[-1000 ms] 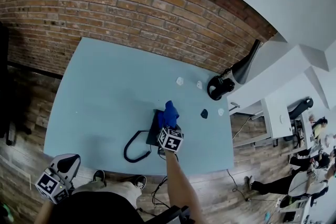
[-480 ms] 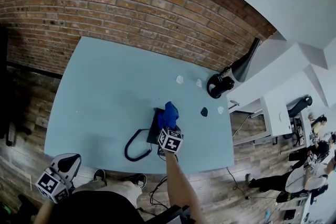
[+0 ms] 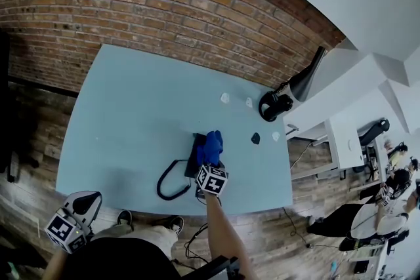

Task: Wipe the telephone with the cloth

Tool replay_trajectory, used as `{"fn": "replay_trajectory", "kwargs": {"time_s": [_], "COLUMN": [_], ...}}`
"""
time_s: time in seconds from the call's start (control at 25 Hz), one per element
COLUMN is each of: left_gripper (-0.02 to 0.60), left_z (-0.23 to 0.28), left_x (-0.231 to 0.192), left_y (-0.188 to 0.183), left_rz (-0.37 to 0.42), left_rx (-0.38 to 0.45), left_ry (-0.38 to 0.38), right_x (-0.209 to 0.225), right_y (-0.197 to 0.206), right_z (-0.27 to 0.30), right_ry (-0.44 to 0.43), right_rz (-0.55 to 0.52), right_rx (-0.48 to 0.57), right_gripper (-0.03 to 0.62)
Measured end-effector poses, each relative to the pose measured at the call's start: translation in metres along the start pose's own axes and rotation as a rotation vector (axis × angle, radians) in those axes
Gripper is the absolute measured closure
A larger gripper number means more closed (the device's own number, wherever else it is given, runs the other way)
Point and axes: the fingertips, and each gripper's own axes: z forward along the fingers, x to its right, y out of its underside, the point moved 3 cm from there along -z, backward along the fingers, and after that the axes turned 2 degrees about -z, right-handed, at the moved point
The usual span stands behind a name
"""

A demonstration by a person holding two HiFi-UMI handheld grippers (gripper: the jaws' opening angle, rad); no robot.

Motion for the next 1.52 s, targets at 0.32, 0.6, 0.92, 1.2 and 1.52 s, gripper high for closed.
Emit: {"fn": "replay_trajectory", "kwargs": {"time_s": [0.32,0.6,0.92,1.2,1.52], "left_gripper": [0.569,0.569,0.569,0.569,0.569], "left_z": [-0.003,-0.006,-0.011,-0.012,-0.01], "left_x": [0.0,-0.001,-0.001,0.002,0.003], "left_y": [0.003,0.004,0.006,0.007,0.006], "left_rz": [-0.017,-0.001,0.002,-0.012,0.002], "left_rx": [0.002,0.0,-0.002,-0.004,0.0], "left_ry": [0.005,0.014,0.024,0.028,0.036], "right_x": [-0.003,-0.004,-0.008,-0.011,-0.013], "right_y": [0.017,0.033,0.051,0.064,0.075], "right_z": [-0.011,-0.021,-0.032,-0.041,-0.048], "right_ry": [0.001,0.009,0.01,0.013,0.011], "right_rz": [0.008,0.017,0.018,0.025,0.037], "right_rx": [-0.02,-0.04,-0.07,-0.087,-0.103], "right_gripper": [0.502,0.502,0.502,0.502,0.502]}}
